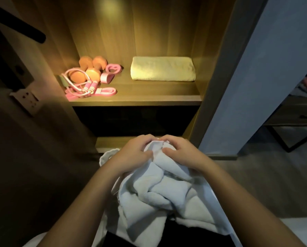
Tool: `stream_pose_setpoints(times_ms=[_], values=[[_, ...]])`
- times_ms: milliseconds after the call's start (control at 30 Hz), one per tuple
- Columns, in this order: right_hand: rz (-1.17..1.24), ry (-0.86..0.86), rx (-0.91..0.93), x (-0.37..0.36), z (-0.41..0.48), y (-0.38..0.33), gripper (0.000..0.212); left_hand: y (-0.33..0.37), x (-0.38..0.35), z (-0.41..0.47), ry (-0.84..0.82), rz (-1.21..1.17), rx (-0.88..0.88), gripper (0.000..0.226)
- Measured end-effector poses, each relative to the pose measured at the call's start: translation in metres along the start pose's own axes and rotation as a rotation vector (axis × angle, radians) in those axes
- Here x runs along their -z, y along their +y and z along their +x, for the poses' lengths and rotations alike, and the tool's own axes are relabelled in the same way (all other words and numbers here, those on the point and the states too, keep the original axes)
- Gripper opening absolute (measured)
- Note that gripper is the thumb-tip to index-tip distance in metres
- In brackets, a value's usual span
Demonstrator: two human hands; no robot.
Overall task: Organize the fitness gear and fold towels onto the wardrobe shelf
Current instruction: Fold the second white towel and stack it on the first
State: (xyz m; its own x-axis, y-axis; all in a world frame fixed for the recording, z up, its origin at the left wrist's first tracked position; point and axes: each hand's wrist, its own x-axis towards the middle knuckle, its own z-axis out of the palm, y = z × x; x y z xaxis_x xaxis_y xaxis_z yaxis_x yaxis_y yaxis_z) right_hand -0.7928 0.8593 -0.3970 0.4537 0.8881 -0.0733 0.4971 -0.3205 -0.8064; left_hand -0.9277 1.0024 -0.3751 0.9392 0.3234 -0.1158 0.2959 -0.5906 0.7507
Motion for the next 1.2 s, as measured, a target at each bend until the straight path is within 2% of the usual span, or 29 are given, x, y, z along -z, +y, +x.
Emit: stream_pose_setpoints(times_ms=[200, 267, 367, 433, 533, 667, 767, 833, 933, 1100, 1200], values=[[-0.048, 0.045, -0.132, -0.012, -0.004, 0.014, 0.028, -0.019, 0.015, -0.031, 0.036, 0.049, 0.120, 0.075], [-0.064, 0.062, -0.144, -0.009, -0.005, 0.017, 0.028, -0.026, 0.017, -0.039, 0.084, 0.002, 0.134, 0.068], [-0.134, 0.076, -0.156, -0.007, -0.004, 0.018, 0.026, -0.036, 0.015, -0.045, 0.239, 0.051, 0.158, 0.034], [-0.189, 0.083, -0.167, -0.008, -0.003, 0.018, 0.026, -0.041, 0.015, -0.050, 0.326, 0.037, 0.230, 0.040], [-0.261, 0.093, -0.180, -0.011, -0.002, 0.018, 0.028, -0.050, 0.019, -0.061, 0.386, -0.061, 0.432, 0.057], [-0.354, 0.099, -0.192, -0.015, 0.000, 0.017, 0.029, -0.061, 0.011, -0.075, 0.363, -0.116, 0.594, 0.034], [-0.392, 0.105, -0.210, -0.021, 0.002, 0.016, 0.029, -0.067, 0.005, -0.084, 0.360, -0.181, 0.654, 0.037], [-0.418, 0.122, -0.219, -0.025, 0.002, 0.017, 0.030, -0.070, 0.004, -0.090, 0.346, -0.137, 0.684, 0.032], [-0.471, 0.162, -0.236, -0.029, 0.002, 0.017, 0.030, -0.068, 0.003, -0.097, 0.366, -0.134, 0.628, 0.018], [-0.498, 0.250, -0.216, -0.031, -0.004, 0.016, 0.039, -0.033, 0.012, -0.097, 0.748, -0.491, 0.418, 0.016], [-0.467, 0.278, -0.211, -0.030, -0.009, 0.015, 0.044, -0.009, 0.008, -0.087, 0.698, -0.564, 0.246, 0.016]])
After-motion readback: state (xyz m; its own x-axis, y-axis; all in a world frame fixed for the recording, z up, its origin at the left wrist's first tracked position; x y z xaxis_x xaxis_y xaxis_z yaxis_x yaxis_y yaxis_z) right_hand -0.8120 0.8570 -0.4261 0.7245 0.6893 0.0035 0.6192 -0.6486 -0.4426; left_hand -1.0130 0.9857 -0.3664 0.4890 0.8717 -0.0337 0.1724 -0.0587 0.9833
